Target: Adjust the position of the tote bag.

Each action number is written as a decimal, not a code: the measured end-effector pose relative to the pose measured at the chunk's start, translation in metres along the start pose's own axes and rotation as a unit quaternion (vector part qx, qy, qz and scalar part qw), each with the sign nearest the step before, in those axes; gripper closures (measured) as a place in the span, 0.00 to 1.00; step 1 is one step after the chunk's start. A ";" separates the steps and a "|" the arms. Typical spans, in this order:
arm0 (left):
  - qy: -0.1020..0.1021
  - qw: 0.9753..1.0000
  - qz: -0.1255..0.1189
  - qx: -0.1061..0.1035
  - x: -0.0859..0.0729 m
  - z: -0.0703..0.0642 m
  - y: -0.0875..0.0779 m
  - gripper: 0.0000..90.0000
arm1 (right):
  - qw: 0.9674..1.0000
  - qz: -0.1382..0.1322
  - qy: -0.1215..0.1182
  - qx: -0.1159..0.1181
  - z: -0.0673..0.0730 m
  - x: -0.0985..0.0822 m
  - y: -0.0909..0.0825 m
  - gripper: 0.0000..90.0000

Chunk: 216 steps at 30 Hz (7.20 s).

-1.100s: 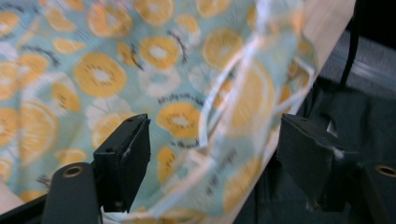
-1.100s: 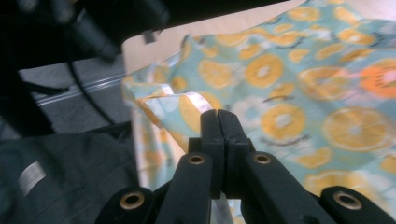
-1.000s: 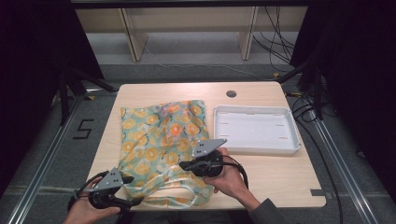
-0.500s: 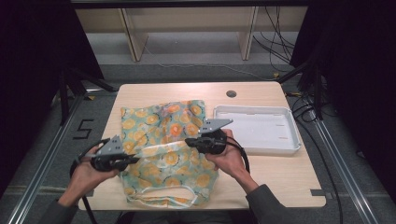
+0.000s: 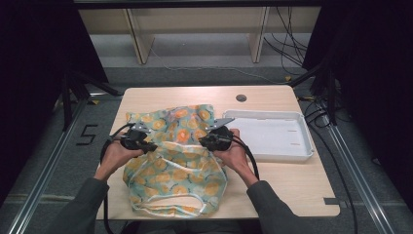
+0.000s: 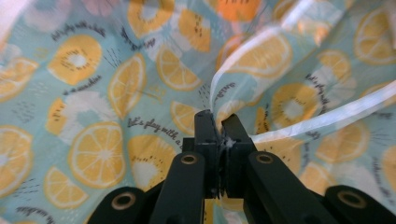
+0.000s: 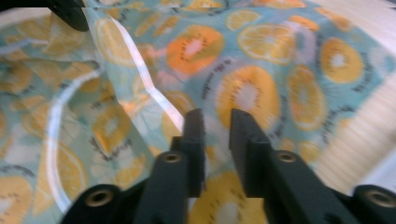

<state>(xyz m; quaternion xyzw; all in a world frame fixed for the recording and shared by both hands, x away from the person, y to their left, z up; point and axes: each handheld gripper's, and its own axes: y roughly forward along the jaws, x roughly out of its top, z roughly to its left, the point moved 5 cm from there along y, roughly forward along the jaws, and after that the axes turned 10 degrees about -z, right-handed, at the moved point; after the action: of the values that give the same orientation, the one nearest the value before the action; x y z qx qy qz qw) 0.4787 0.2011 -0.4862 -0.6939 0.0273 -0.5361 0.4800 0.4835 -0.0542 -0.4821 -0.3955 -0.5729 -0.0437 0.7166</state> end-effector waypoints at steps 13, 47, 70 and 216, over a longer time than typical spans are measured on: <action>-0.024 0.999 0.007 0.022 -0.013 0.019 -0.002 0.97 | 0.993 0.004 -0.053 0.109 0.071 -0.004 -0.042 0.65; -0.007 0.999 -0.008 0.043 -0.060 -0.033 -0.062 0.39 | 0.992 0.017 -0.059 0.111 0.067 -0.011 -0.046 1.00; -0.021 0.996 -0.058 -0.063 -0.036 -0.042 -0.115 0.98 | 0.985 -0.074 -0.056 0.149 0.075 0.036 -0.115 1.00; 0.014 0.999 -0.037 -0.025 0.024 -0.012 -0.058 0.99 | 0.998 -0.035 -0.044 0.031 0.003 0.033 -0.064 1.00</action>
<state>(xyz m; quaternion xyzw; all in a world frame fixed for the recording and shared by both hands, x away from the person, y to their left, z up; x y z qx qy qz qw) 0.4523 0.2116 -0.4288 -0.6988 0.0220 -0.5622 0.4418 0.4595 -0.0831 -0.4202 -0.3547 -0.6181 -0.0335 0.7007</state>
